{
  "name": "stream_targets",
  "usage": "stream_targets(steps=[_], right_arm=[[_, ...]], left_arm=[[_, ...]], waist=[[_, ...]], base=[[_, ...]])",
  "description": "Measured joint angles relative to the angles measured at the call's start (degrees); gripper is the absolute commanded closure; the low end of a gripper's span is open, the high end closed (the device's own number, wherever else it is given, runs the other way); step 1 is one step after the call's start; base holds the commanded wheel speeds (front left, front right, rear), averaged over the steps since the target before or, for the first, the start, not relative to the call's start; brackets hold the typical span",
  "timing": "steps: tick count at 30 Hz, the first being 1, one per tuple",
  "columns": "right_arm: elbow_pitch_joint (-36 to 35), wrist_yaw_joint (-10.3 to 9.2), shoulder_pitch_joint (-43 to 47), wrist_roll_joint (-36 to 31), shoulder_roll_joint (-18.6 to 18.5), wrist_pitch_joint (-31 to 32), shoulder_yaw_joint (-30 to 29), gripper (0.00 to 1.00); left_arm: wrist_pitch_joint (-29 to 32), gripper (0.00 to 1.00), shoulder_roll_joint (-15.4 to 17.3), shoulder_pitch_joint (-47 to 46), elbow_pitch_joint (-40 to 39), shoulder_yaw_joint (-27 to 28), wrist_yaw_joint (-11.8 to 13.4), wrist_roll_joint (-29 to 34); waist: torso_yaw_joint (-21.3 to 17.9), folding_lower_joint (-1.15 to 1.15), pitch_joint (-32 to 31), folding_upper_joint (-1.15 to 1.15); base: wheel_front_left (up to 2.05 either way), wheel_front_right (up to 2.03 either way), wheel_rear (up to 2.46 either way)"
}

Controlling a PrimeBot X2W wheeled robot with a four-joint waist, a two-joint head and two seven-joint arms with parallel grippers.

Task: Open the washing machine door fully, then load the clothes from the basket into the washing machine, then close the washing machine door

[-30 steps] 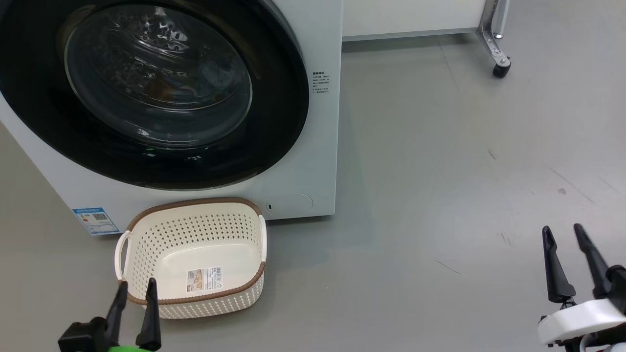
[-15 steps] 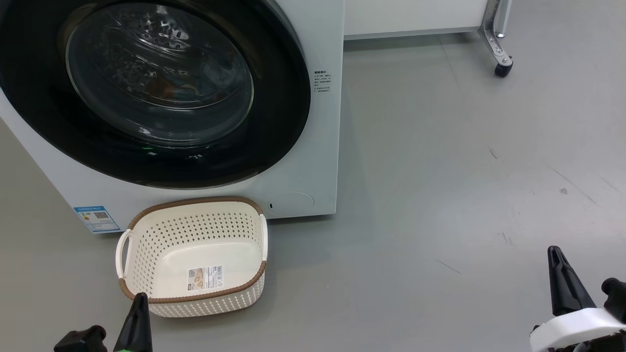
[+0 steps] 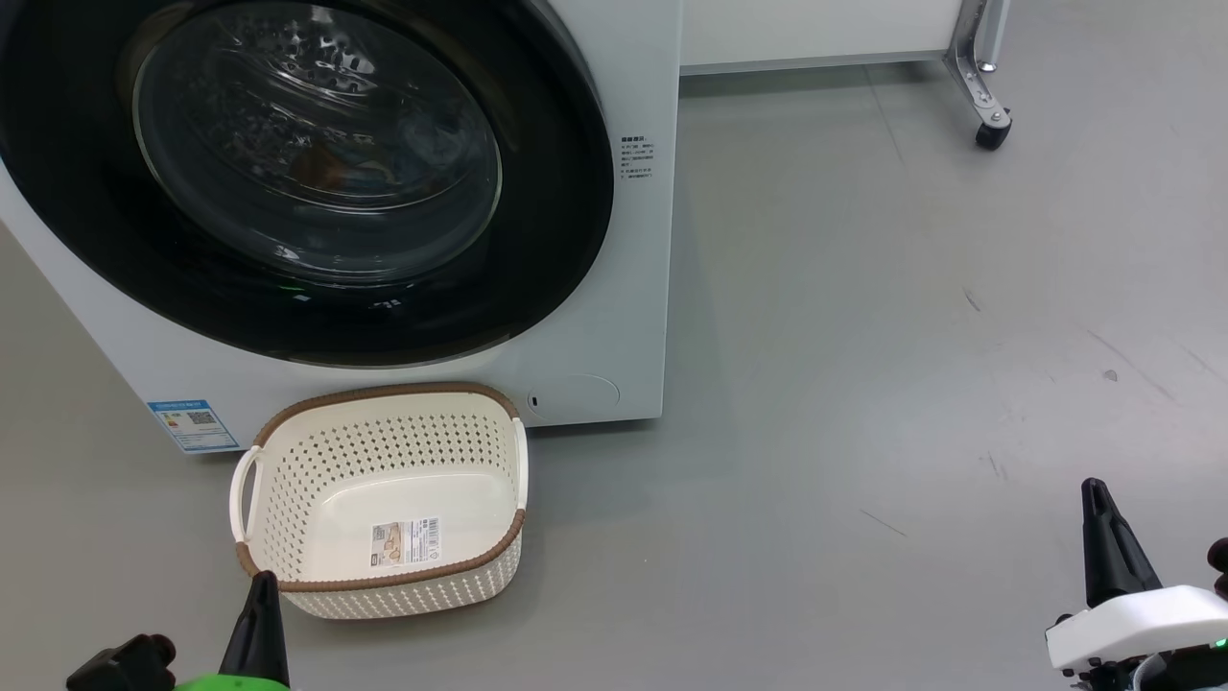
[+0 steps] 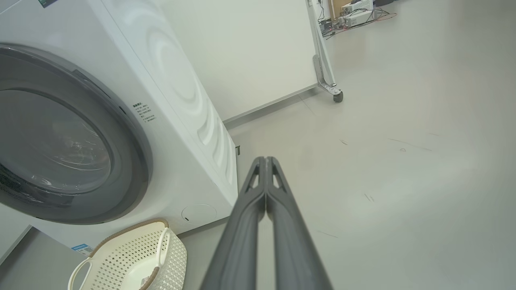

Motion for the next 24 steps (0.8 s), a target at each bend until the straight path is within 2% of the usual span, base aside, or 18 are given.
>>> stream_targets(steps=[24], right_arm=[[1.4,0.86,-2.5,17.4,2.1,4.9,-2.7,1.00]], left_arm=[[4.6,1.00,0.0,-2.6,0.2,1.6,0.0,-16.2]], waist=[[0.5,0.00,0.4,0.00]], base=[[0.00,0.00,0.00]])
